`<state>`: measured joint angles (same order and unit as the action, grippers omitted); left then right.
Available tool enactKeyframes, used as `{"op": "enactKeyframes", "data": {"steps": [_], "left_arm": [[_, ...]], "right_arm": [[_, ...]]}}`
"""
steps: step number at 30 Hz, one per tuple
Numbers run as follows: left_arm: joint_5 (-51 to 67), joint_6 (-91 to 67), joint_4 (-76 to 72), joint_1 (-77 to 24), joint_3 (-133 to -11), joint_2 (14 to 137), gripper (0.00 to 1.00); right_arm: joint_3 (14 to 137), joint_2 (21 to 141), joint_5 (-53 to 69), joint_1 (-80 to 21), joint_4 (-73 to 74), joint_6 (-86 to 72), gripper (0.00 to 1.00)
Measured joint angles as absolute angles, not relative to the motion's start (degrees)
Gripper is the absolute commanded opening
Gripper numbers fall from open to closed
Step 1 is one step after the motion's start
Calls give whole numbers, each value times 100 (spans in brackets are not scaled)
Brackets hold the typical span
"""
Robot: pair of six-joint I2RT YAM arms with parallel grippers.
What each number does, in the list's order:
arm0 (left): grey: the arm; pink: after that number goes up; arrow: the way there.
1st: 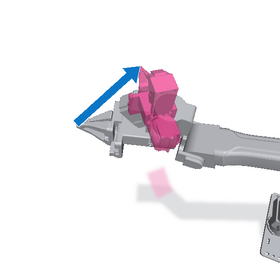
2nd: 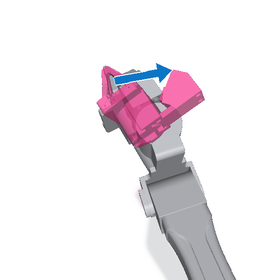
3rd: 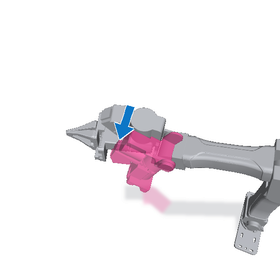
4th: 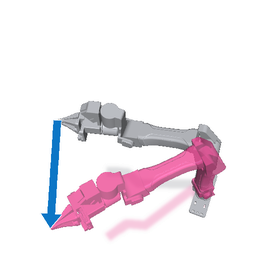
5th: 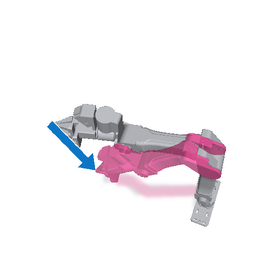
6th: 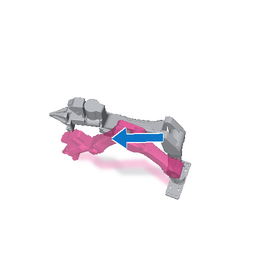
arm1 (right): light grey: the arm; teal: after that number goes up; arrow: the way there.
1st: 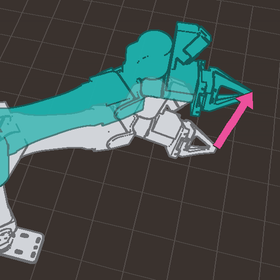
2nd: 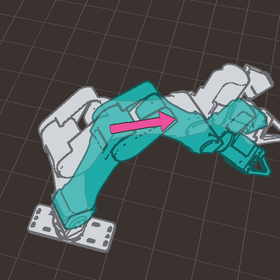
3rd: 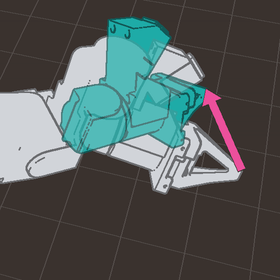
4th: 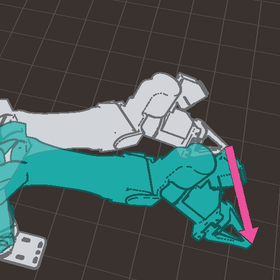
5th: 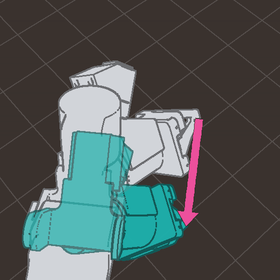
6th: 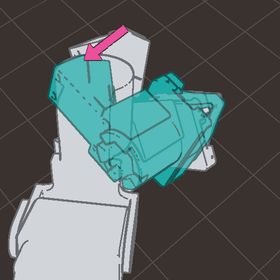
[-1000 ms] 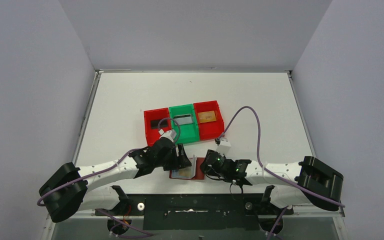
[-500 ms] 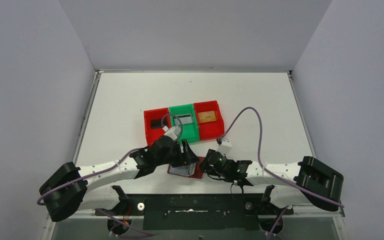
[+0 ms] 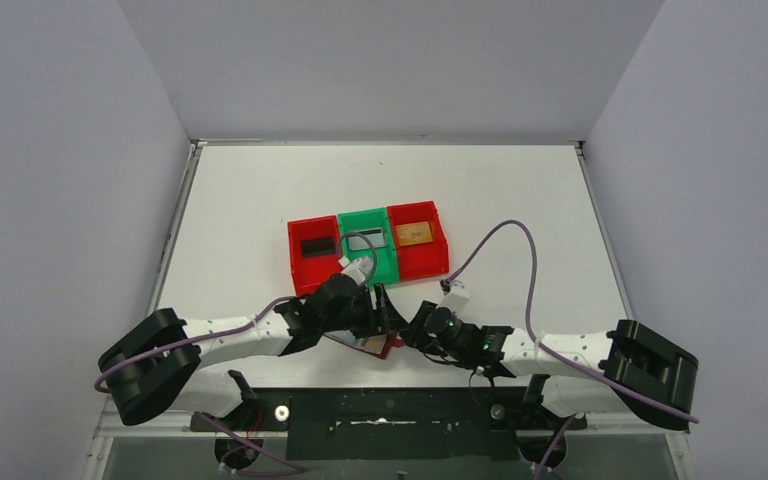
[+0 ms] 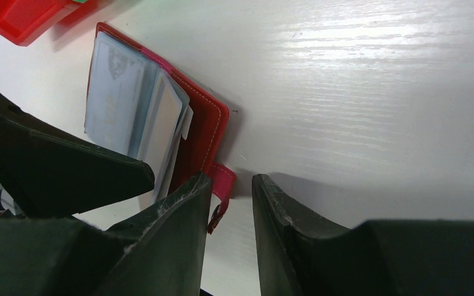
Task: Take the credit cards out of the card holder
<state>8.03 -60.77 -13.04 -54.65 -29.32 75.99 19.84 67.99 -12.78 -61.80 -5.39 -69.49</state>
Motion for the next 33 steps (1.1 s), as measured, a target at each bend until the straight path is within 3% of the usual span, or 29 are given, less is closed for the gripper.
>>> {"op": "enactKeyframes", "data": {"steps": [7,13,24,33], "left_arm": [[30,-5841,-338,-5481,-3122,6925,61],[-733,-5581,768,-5065,-3179,6250,64],[-923,-5483,1531,-4595,-2604,5647,65],[-963,-5485,1756,-4563,-2484,5017,65]], "right_arm": [[1614,5830,-1452,-6180,-554,-6978,43],[1719,5699,-1319,-6180,-760,-6659,42],[3201,7544,-561,-6156,-1286,-6016,31],[3138,8497,-279,-6149,-1004,-6097,27]]}}
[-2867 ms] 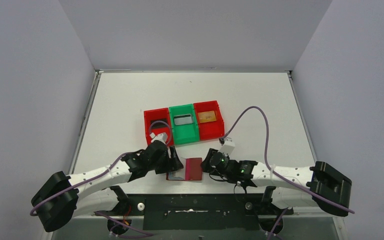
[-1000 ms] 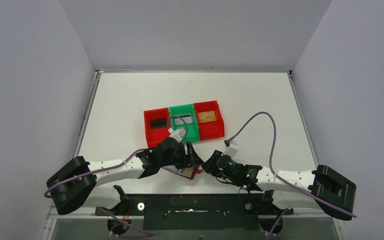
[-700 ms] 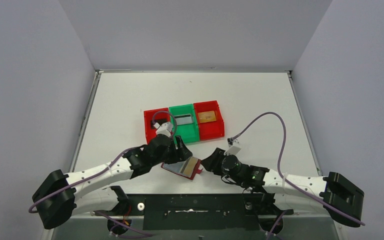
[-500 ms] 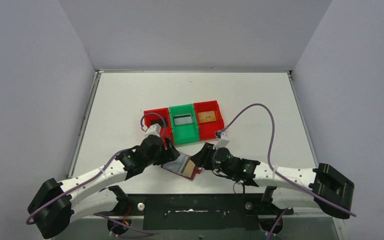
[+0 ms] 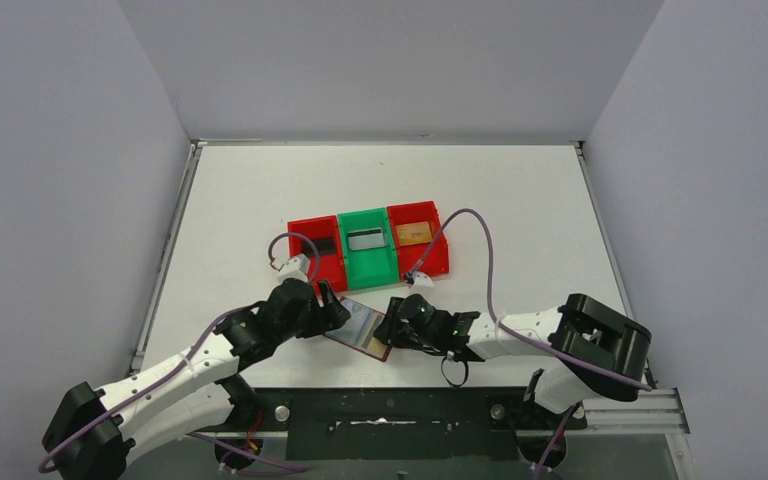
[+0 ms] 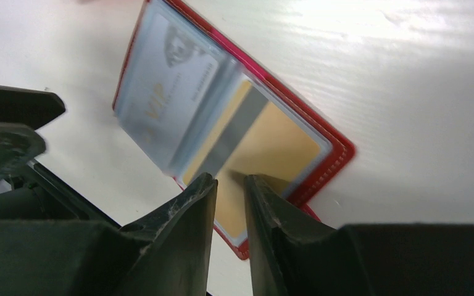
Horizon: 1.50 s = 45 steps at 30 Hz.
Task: Take the credit cards out of the card holder
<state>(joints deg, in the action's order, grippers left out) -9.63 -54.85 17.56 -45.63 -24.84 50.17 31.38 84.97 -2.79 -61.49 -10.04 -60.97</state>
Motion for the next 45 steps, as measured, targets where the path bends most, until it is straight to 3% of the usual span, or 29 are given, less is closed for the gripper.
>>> {"op": "enactKeyframes", "data": {"steps": [8,27,39,45], "left_arm": [[-760,-5286,1682,-4558,-2480,5052,65],[-255,-4812,1365,-4560,-2869,6053,65],[-217,-4521,985,-4582,-3634,7046,66],[-244,-4466,829,-4692,-3927,7791,65]], "right_arm": [[2744,8090,-414,-5927,-913,-6195,27],[3092,7819,-1055,-5435,368,-5411,30],[2888,6173,-1466,-5358,797,-5382,41],[2609,6042,-1509,-5258,777,-5710,40]]}}
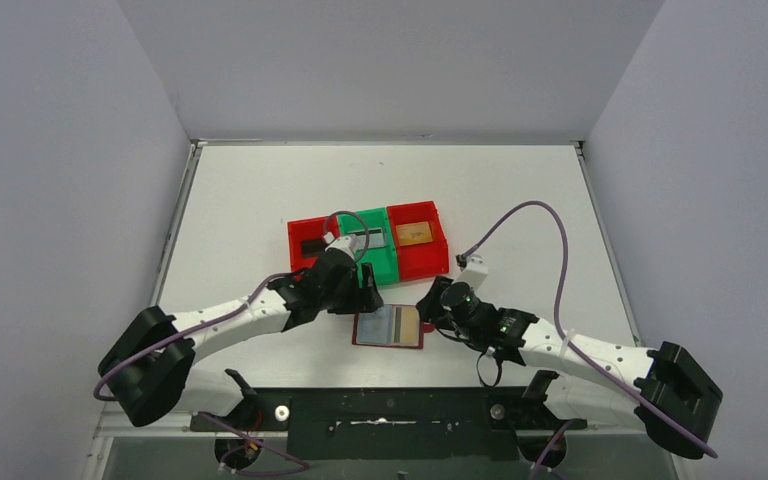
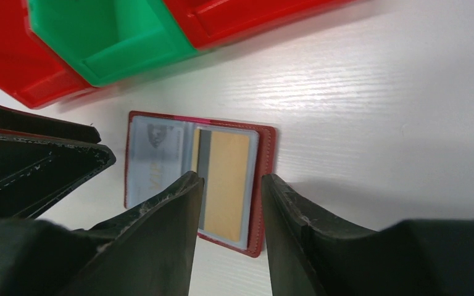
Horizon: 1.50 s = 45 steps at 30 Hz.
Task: Take the credit cards out of the card holder
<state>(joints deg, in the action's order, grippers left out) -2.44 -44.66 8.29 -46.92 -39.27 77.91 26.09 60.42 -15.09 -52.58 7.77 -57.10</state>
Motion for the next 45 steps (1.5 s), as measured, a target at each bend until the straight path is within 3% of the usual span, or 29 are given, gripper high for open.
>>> {"op": "enactKeyframes", "data": {"steps": [10,17,22,25,29,31,35,42,45], "left_arm": [[-923,-4624,913,-5513,-3938,8401,51],[-1245,-5083,810,-5874,-3686,8215,48],[-1487,-5461,1011,-6145,-3509,7946,48],[-1634,-5690,1236,-6294,-3426,7765,52],[-1892,-5859,1575,-6361,-3406,7443,63],[-2060,-5883,1712,-6361,-3411,7168,73],[-2298,-5929,1933,-6300,-3531,6619,90],[-2180,-6119,2080,-5813,-4106,6080,93],[-2045,-6147,2038,-5640,-4058,5889,86]], "right_arm": [[2349,6641,-799,-4823,331,-5721,34],[2355,7091,-419,-4692,130,-5502,27],[2355,7146,-252,-4770,-34,-5384,29],[2355,7124,-209,-4873,-25,-5310,35],[2432,6785,-336,-4950,390,-5251,52],[2547,6519,-475,-4950,657,-5205,60],[2812,5907,-823,-4950,978,-5236,67],[2818,4921,-827,-4904,1275,-5826,61],[2808,4925,-650,-4884,1288,-5957,54]]}}
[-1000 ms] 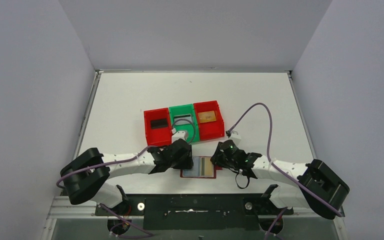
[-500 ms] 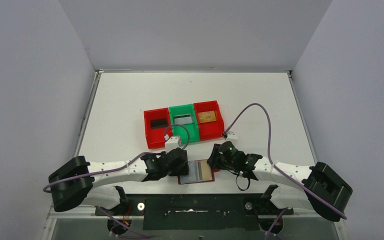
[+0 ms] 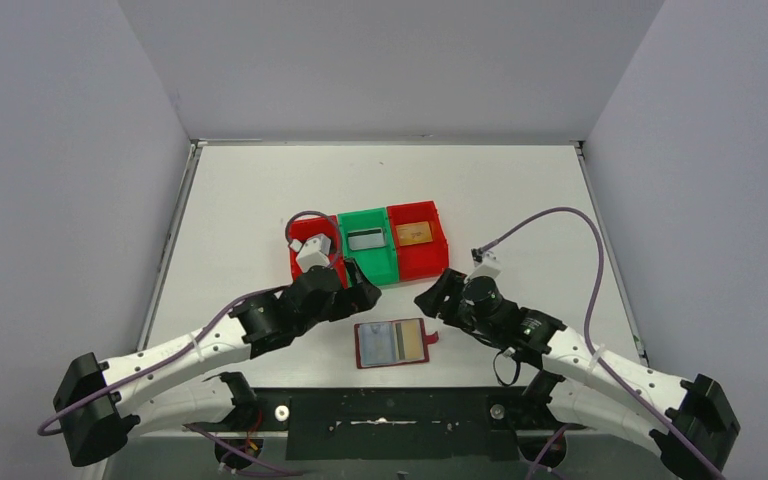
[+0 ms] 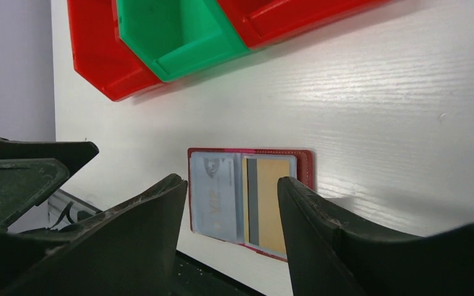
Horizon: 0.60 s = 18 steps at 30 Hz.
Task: Take the credit cards out of the card holder
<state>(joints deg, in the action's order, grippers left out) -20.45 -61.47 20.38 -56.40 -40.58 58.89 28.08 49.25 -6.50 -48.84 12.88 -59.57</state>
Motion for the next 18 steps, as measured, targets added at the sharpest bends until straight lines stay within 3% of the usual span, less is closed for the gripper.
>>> {"op": "enactKeyframes", "data": {"steps": [6,12,18], "left_arm": [[-1385,-6195,1452,-5489,-3208,5566,70],[-687,-6248,1103,-5384,-3122,5913,63],[-91,-6198,930,-5406,-3238,6764,55]], "right_arm": [[2552,5594,-183,-4923,1094,-5986,46],[2840,6318,-158,-5349,1334,-5933,37],[3100,6700,-414,-5548,1684,-5975,36]]}}
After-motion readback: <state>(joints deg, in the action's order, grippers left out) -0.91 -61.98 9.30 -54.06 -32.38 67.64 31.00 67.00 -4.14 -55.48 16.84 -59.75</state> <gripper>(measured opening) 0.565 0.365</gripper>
